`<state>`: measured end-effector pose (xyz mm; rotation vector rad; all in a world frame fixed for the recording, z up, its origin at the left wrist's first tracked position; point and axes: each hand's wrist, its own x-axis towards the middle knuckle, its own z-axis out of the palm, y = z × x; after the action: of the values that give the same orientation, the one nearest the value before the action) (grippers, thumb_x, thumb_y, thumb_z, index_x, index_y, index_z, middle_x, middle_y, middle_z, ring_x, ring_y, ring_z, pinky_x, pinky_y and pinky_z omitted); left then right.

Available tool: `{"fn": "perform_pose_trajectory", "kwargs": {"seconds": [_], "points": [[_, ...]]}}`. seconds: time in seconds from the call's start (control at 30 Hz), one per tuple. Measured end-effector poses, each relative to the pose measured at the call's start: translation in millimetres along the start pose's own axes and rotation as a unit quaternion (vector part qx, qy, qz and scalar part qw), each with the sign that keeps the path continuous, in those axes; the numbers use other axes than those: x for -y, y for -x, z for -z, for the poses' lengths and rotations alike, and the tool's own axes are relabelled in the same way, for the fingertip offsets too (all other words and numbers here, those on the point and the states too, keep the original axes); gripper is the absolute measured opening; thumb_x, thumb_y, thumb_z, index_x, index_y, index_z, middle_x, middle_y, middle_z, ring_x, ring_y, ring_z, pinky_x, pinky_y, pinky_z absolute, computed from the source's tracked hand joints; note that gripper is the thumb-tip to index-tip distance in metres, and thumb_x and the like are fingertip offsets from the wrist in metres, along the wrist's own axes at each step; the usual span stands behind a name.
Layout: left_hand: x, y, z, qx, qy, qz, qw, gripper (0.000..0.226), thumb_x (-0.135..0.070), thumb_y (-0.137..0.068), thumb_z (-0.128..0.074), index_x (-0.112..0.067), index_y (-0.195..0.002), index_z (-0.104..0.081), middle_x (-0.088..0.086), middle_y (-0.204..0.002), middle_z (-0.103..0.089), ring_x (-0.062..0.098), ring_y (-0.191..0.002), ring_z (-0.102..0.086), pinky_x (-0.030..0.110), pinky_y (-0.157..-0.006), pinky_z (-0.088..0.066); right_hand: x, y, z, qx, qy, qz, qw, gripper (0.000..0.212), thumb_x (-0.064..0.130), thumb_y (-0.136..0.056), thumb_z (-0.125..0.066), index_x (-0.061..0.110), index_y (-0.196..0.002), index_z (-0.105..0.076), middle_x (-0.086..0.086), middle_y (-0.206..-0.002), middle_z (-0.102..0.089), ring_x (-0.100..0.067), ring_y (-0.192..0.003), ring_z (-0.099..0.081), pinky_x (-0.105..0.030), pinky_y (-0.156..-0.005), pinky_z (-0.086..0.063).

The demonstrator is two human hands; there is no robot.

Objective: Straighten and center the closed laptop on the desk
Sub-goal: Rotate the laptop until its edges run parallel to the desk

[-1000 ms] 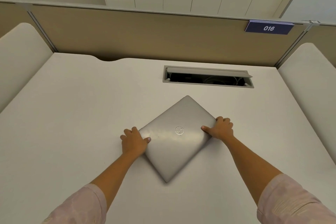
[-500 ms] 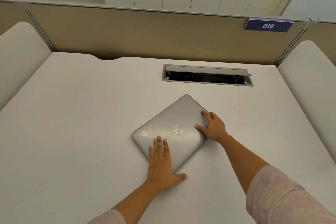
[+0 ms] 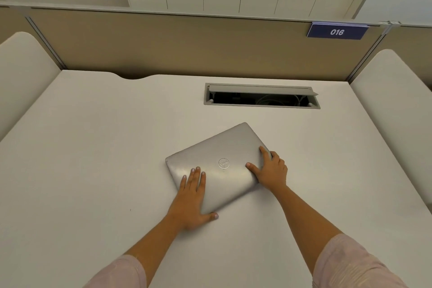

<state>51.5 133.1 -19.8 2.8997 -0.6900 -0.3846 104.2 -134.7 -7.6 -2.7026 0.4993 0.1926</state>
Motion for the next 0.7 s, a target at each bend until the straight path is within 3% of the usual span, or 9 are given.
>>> {"fn": "perform_pose_trajectory", "kwargs": {"seconds": [0.53,0.63,0.7], "points": [[78,-21,35,0.047,-0.02,-0.139,0.989,0.124,-0.084,-0.067,-0.05,-0.018,-0.149,0.015,-0.001,-0.155,0.024,0.014,-0.142,0.024,0.031,-0.116,0.011,31,57,-33,-0.11,-0.003,-0.127,0.986,0.082,0.073,-0.079,-0.051,0.027,-0.144,-0.035,-0.017,-0.14,-0.043,-0.035,-0.109,-0.048,-0.041,-0.092,-0.036],[83,-21,34,0.046,-0.004,-0.142,0.989,0.122,-0.083,-0.068,-0.052,-0.021,-0.15,0.013,-0.005,-0.154,0.023,0.012,-0.142,0.022,0.03,-0.115,0.011,32,59,-35,-0.099,0.007,-0.124,0.987,0.08,0.072,-0.081,-0.048,0.025,-0.145,-0.034,-0.017,-0.142,-0.04,-0.034,-0.117,-0.044,-0.041,-0.096,-0.034],[84,-18,30,0.029,0.011,-0.139,0.99,0.117,-0.081,-0.07,-0.052,-0.022,-0.15,0.01,-0.007,-0.154,0.02,0.01,-0.142,0.02,0.028,-0.115,0.014,28,59,-35,-0.114,0.045,-0.071,0.99,0.072,0.065,-0.087,-0.046,0.021,-0.143,-0.038,-0.019,-0.146,-0.036,-0.036,-0.129,-0.036,-0.047,-0.103,-0.029]]}}
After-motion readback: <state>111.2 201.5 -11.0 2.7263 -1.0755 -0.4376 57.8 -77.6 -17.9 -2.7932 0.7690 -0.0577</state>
